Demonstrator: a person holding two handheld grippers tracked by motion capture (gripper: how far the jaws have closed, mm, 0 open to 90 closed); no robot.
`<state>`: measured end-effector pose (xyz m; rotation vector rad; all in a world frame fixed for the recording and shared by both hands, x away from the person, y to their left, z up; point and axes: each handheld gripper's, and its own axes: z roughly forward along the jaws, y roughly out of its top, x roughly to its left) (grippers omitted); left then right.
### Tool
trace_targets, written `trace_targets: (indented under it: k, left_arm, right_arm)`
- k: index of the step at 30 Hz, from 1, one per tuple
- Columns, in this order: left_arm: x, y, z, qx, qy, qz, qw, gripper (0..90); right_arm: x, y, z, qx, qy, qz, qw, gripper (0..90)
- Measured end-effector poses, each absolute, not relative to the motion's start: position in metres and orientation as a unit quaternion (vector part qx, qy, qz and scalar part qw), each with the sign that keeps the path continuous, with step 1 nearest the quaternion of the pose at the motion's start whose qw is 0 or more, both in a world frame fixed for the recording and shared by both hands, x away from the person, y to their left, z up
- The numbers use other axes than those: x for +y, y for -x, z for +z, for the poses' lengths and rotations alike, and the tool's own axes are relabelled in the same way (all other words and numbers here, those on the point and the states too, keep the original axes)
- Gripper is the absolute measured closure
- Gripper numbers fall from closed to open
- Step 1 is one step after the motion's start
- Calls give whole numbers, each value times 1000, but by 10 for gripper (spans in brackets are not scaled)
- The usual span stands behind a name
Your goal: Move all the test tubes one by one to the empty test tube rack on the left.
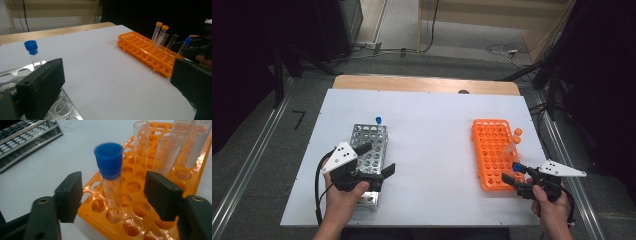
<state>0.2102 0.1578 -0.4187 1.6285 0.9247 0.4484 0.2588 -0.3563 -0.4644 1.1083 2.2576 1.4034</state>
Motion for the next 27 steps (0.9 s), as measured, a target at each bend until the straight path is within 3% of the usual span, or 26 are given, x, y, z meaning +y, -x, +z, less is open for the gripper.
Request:
trace_targets:
  k: [12,19,27]
  left_arm:
    - [157,-210,-419,394,-695,190,571,0]
    - [158,-210,-420,396,-694,190,571,0]
    - [158,-210,-419,397,-694,190,570,0]
  right_arm:
    - [-359,-261,-469,797,-377,453,131,590]
    - [-359,-261,-471,805,-379,438,128,628]
    - [-354,-261,-470,820,-366,424,122,741]
